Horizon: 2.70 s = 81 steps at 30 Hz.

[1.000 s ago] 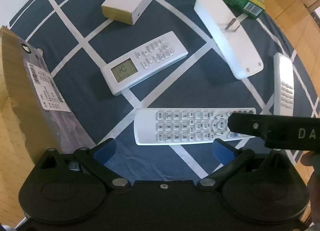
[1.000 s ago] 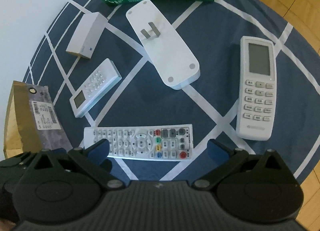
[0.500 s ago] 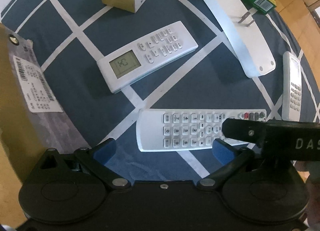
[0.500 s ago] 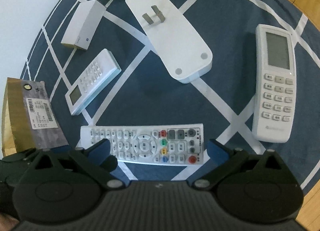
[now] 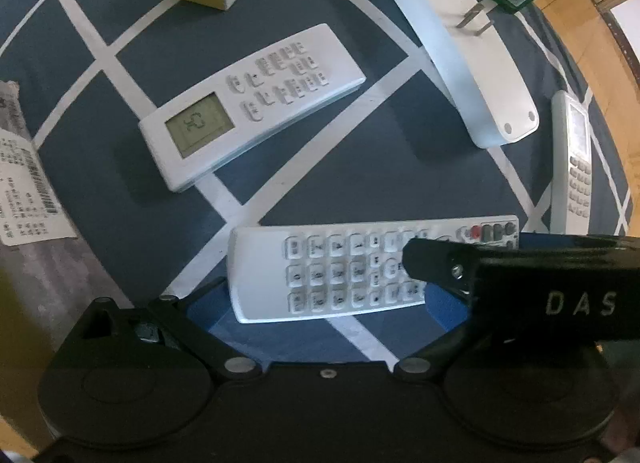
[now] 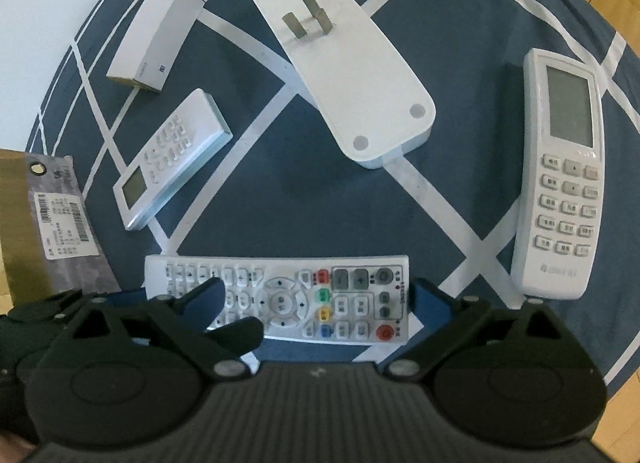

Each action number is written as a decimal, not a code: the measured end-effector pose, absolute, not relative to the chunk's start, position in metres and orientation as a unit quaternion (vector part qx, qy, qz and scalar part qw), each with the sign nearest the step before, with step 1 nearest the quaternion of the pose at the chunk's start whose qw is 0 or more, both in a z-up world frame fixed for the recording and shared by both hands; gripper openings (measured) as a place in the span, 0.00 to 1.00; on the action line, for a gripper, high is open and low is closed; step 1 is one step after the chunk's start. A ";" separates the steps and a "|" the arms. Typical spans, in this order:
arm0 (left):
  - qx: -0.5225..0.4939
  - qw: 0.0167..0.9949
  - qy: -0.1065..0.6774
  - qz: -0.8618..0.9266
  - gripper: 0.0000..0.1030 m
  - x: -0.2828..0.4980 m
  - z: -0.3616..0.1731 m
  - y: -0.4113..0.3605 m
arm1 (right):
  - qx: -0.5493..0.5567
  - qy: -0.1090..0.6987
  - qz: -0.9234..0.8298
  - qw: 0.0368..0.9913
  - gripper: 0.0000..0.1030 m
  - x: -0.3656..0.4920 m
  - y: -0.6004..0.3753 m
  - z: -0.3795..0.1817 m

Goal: Organize objects
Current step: 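Close the right gripper on the white TV remote, then lift the TV remote with the right gripper and carry it over the box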

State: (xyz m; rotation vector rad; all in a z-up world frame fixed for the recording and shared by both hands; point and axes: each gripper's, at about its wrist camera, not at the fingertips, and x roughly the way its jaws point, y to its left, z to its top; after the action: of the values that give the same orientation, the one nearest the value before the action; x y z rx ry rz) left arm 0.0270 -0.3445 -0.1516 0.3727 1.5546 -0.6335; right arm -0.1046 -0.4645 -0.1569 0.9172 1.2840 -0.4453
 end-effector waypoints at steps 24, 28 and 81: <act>0.163 0.693 0.647 -0.272 0.98 0.013 -0.112 -0.336 | 0.372 0.555 -0.197 0.718 0.87 -0.102 -0.459 -0.123; 0.156 0.713 0.630 -0.267 0.98 0.016 -0.102 -0.336 | 0.358 0.541 -0.191 0.737 0.87 -0.101 -0.453 -0.101; -0.034 0.839 0.542 0.029 0.98 0.027 -0.001 -0.046 | 0.164 0.515 0.105 0.835 0.87 0.071 -0.198 -0.014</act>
State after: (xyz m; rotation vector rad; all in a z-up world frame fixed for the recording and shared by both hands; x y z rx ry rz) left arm 0.0273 -0.0459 -0.0009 -0.0722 1.1463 0.0621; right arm 0.0709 -0.1975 -0.0135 0.3464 1.0906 0.2223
